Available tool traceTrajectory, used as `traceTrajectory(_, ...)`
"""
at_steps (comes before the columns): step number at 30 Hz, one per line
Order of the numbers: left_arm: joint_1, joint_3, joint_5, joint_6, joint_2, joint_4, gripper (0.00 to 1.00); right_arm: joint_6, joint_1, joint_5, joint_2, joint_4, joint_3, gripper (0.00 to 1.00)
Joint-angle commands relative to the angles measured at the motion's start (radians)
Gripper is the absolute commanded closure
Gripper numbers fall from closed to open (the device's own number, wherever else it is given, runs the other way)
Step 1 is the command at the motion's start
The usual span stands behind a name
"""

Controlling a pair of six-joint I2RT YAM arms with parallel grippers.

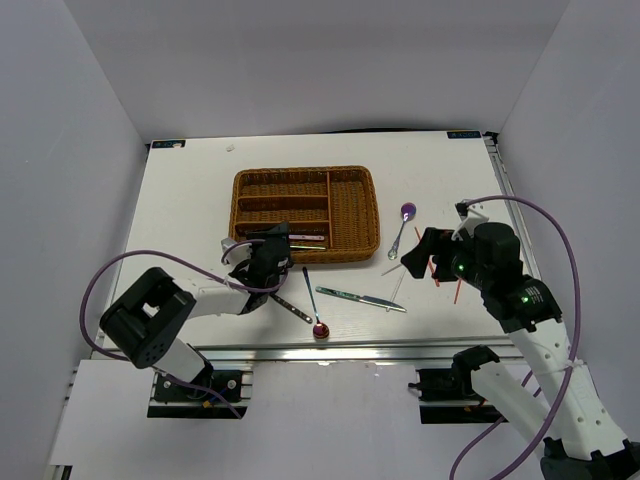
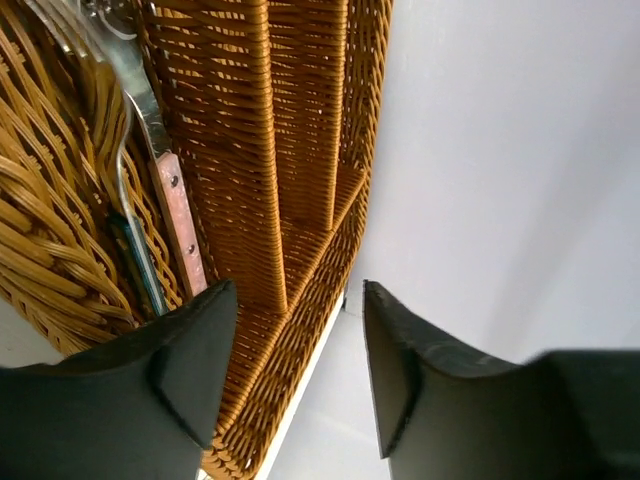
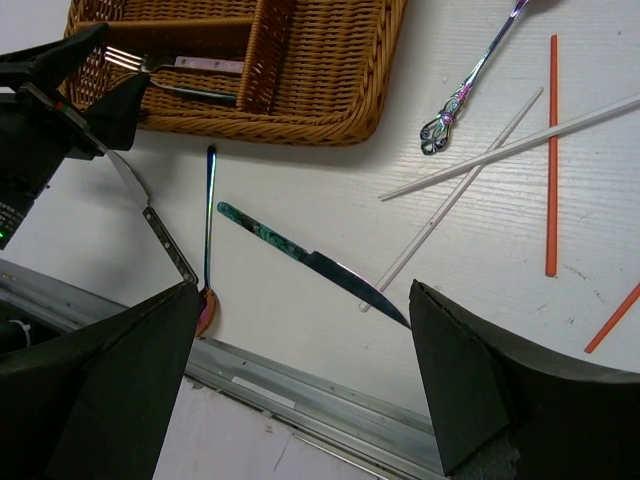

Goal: Sort the eating utensils into containers

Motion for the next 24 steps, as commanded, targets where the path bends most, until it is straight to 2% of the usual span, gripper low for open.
traceTrajectory(1,-0.007,0.011,0.005,-0.001,-0.048,0.019,0.35,-0.020,-0.002,-0.030,-0.014,-0.001,0.034,0.11)
traceTrajectory(4,-0.006,0.041,0.004,0.112,-0.125,0.021,0.24,-0.037,-0.002,-0.121,0.001,0.020,0.036,0.11)
traceTrajectory(6,-0.007,0.122,-0.018,0.288,-0.216,-0.157,0.18,-0.030,-0.003,-0.194,0.041,0.033,0.043,0.11)
traceTrajectory(7,-0.007,0.234,-0.030,0.366,-0.243,-0.232,0.03,-0.023,-0.003,-0.205,0.060,0.036,0.046,0.11)
traceTrajectory(8,-0.007,0.294,-0.032,0.441,-0.263,-0.297,0.02,-0.017,0.001,-0.214,0.102,0.037,0.050,0.11)
traceTrajectory(9,-0.006,0.354,-0.030,0.598,-0.292,-0.435,0.02,-0.011,0.004,-0.234,0.124,0.039,0.054,0.11)
traceTrajectory(10,-0.006,0.480,-0.039,0.677,-0.301,-0.526,0.02,0.003,0.010,-0.247,0.146,0.047,0.053,0.11)
traceTrajectory(11,-0.006,0.547,-0.050,0.821,-0.306,-0.699,0.02,0.009,0.037,-0.265,0.185,0.066,0.054,0.11)
traceTrajectory(13,-0.006,0.662,-0.074,0.925,-0.310,-0.876,0.02,0.013,0.089,-0.258,0.250,0.090,0.059,0.11)
traceTrajectory(14,-0.006,0.731,-0.103,1.004,-0.317,-1.020,0.02,0.011,0.156,-0.225,0.274,0.099,0.063,0.11)
traceTrajectory(16,-0.002,0.735,-0.130,1.061,-0.362,-1.107,0.02,-0.009,0.221,-0.132,0.330,0.111,0.082,0.11)
traceTrajectory(20,0.030,0.631,-0.179,1.121,-0.473,-1.272,0.02,-0.088,0.367,-0.026,0.500,0.105,0.111,0.11)
traceTrajectory(24,0.141,0.490,-0.139,1.149,-0.550,-1.321,0.02,-0.100,0.508,0.046,0.551,0.165,0.114,0.11)
